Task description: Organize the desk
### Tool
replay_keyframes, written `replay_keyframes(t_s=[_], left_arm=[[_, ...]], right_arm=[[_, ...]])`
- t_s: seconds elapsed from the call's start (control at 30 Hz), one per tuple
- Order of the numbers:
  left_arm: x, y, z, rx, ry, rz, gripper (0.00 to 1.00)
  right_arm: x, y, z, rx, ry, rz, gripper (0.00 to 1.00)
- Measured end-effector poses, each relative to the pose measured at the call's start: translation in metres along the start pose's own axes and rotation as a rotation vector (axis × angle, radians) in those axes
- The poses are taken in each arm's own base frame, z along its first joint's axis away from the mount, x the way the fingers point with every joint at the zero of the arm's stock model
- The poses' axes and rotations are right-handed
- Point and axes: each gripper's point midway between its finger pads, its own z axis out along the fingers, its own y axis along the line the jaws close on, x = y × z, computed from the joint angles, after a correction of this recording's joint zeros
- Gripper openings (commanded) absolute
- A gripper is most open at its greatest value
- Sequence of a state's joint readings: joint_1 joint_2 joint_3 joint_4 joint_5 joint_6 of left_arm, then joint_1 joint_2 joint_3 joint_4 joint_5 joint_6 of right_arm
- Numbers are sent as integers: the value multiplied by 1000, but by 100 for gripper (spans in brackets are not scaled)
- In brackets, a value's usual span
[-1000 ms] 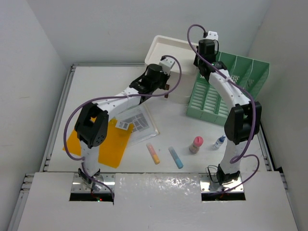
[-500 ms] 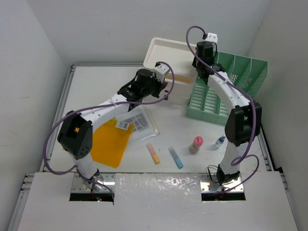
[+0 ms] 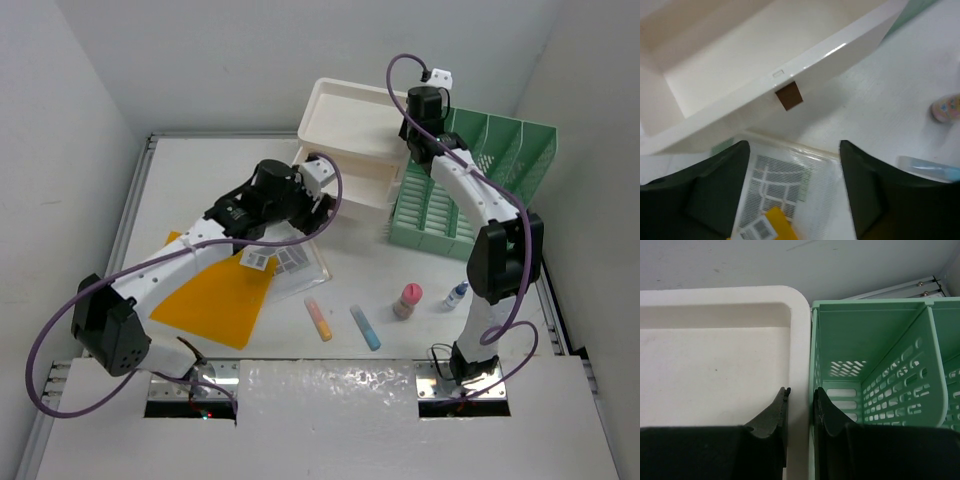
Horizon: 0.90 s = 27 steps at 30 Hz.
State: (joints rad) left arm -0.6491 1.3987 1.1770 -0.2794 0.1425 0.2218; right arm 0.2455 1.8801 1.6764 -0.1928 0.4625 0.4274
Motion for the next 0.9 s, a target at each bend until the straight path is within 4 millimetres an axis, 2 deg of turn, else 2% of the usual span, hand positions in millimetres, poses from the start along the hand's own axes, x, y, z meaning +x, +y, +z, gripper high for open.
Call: replay_keyframes(t_s=[0.03,0.07,0.1,0.13,0.2,0.23,0.3,0.37,0.43,0.5,0.53,0.57,0.6,0.67,0.7,0.73,0.8,0.87,0.9], left_arm=[[2,-1,-2,10,17,7,96],[2,-2,-5,18,33,15,100],[3,-3,-9,24,49,20,100],[1,-4,-14,28,60,29,100],[-6,-4,-30,29,69,57,100],[-13,-4,-42,30,68,74,100],[-34,-2,-65,25,38,110,100],[-52,-1,-86,13,-7,144,100],[-57,-2,-105,6,-22,167,100],[-51,-4,-115,9,-6,175,100],[-47,-4,-117,11,5,175,100],[-40,-5,-117,15,28,175,100],[-34,-6,-115,21,47,174,100],[-21,-7,-112,33,92,173,100],[-16,-8,-111,40,108,173,100],[-13,-9,-110,48,120,172,100],[-10,-12,-108,68,128,170,100],[-11,-16,-108,90,122,169,100],[-11,-18,-108,99,120,168,100]], right_arm=[[0,0,0,-2,1,-1,0],[0,1,0,-6,2,-3,4],[0,1,0,-9,3,-5,11],[0,2,-1,-14,4,-11,31],[2,3,-1,-28,12,-31,53],[6,3,-2,-38,32,-50,70],[7,4,-5,-64,46,-87,81],[7,5,-14,-97,70,-140,96],[7,4,-28,-127,100,-200,99],[1,0,-50,-160,118,-249,99],[-6,-3,-65,-177,119,-268,99],[-17,-7,-88,-203,109,-284,95],[-26,-12,-109,-222,96,-289,90],[-36,-24,-160,-280,47,-277,60],[-31,-32,-189,-318,38,-268,49],[-21,-38,-211,-357,35,-260,44],[11,-50,-254,-438,32,-223,62],[54,-58,-274,-496,84,-207,85],[77,-60,-279,-517,133,-204,89]])
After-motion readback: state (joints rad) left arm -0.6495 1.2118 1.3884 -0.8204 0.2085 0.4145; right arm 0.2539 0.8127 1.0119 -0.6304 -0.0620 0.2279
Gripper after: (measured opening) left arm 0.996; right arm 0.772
